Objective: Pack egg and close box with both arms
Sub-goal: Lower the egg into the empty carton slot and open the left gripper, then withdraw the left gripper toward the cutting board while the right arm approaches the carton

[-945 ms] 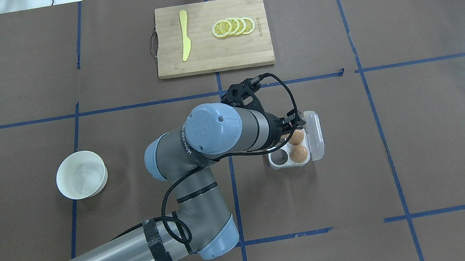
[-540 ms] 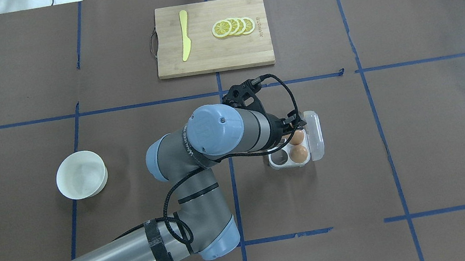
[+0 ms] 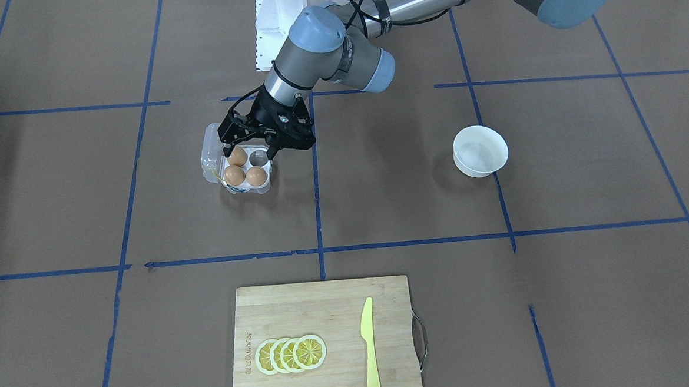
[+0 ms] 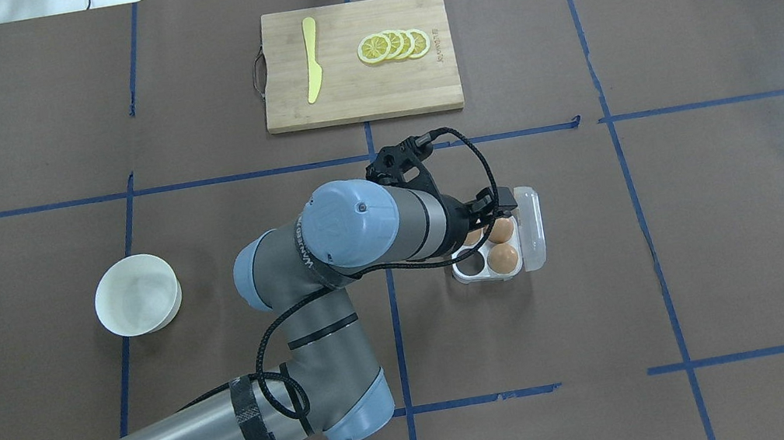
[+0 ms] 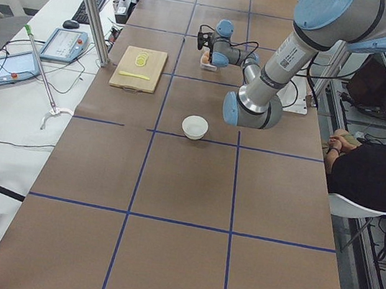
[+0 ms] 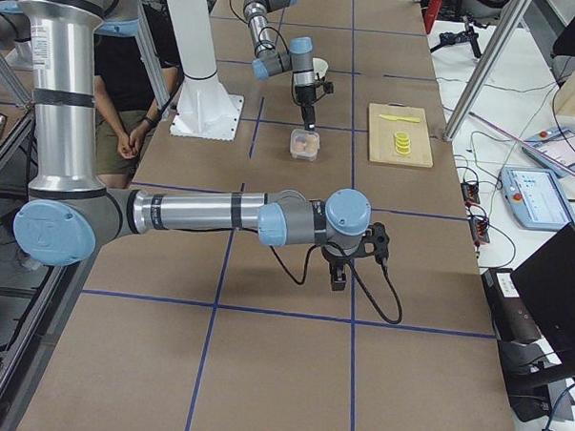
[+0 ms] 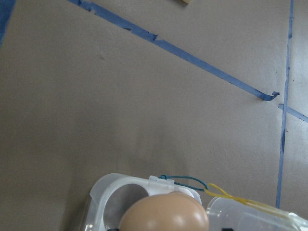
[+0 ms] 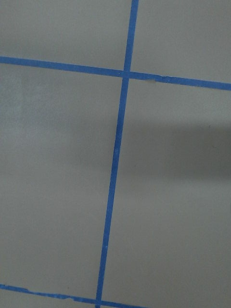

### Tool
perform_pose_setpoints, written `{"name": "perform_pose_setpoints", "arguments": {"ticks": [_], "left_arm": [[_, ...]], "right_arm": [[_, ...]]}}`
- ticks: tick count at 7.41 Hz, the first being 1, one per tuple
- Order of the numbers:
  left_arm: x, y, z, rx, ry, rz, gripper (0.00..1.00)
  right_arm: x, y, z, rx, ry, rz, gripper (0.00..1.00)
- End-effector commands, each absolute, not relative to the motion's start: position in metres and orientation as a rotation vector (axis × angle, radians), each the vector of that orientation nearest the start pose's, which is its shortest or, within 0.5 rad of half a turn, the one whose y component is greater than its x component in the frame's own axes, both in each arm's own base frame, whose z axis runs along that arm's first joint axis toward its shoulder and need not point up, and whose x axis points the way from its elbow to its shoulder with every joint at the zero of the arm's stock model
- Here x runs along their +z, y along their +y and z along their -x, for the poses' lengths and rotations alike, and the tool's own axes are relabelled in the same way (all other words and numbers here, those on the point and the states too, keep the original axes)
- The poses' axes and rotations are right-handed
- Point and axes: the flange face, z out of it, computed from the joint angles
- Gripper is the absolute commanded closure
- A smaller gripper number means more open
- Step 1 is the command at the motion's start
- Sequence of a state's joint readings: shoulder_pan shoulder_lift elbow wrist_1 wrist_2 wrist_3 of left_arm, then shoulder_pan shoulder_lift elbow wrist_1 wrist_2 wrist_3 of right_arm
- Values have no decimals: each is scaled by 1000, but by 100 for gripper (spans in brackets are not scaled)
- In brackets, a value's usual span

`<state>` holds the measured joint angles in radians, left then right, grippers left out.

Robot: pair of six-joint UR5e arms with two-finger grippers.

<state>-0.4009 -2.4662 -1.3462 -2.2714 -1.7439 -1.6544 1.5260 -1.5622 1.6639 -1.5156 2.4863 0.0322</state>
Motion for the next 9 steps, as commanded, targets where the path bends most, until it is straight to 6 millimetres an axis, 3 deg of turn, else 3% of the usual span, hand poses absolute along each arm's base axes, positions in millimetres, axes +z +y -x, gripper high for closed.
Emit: {"name": "perform_pose_setpoints", "arguments": {"ticks": [1,3,5,6,7,8,9], "left_arm": [[90,-415,-604,-254,1339,-12,0],[119,-420,-542,-232,1276,-45,0],[129,-434,-505,-191,1116,-99,0],[125,-446,-476,-185,1071,-135,0],[130,-465,-430,-186,1019,-190,0],[147,-491,-385,-188,978,-257,0],[165,-506,-351,-181,943,-306,0]], "right_arm": [[576,-507,-32,-80,-917,-134,0],[536,-511,-24,25,-930,-143,0],[520,-508,10,61,-963,-144,1],[521,-499,33,74,-988,-148,14],[523,-484,64,59,-1021,-151,40],[515,-476,100,50,-1050,-141,67],[509,-464,144,-4,-1076,-119,75]]}}
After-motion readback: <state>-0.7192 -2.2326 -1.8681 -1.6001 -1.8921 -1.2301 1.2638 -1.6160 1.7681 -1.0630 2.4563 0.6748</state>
